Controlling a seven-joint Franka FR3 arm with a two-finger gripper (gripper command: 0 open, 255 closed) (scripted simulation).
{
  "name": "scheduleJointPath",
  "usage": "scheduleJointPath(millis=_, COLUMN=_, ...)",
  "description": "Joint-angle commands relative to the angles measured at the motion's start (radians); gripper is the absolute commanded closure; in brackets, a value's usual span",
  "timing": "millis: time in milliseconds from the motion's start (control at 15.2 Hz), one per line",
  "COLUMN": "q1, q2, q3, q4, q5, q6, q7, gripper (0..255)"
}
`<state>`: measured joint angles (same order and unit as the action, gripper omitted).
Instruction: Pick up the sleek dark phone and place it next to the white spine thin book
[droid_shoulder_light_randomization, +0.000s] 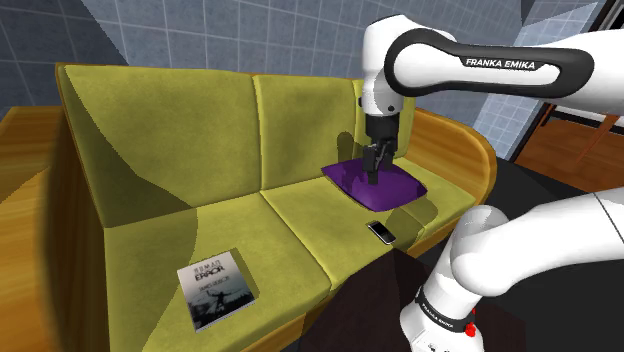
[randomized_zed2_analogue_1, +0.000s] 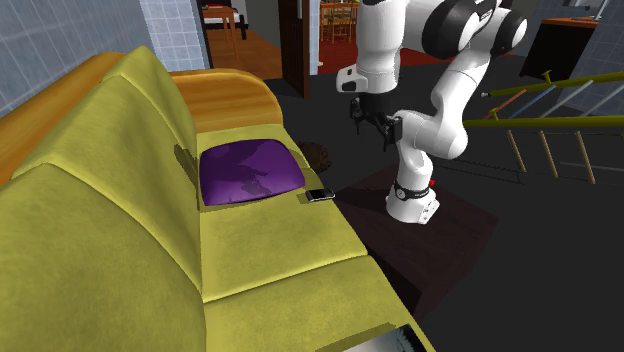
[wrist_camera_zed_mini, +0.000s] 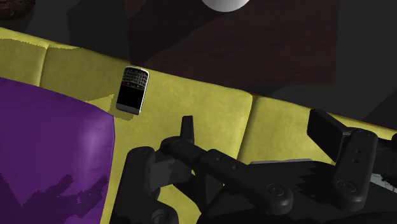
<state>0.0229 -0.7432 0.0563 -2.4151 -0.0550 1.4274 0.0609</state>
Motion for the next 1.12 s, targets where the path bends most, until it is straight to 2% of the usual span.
scheduleJointPath(millis=0, q1=0.000, q2=0.000, q3=0.000, q4=0.000, q5=0.000, q6=0.000, q7=0.000, gripper=0)
scheduleJointPath(millis=594, q1=-0.089, q2=-0.134, q3=-0.171, q4=-0.309, q5=-0.114, q6=0.294, q7=-0.113, gripper=0)
scheduleJointPath(millis=1056, q1=-0.197, q2=-0.109, q3=-0.344, q4=-0.478, q5=-0.232, q6=0.577, q7=-0.214, gripper=0)
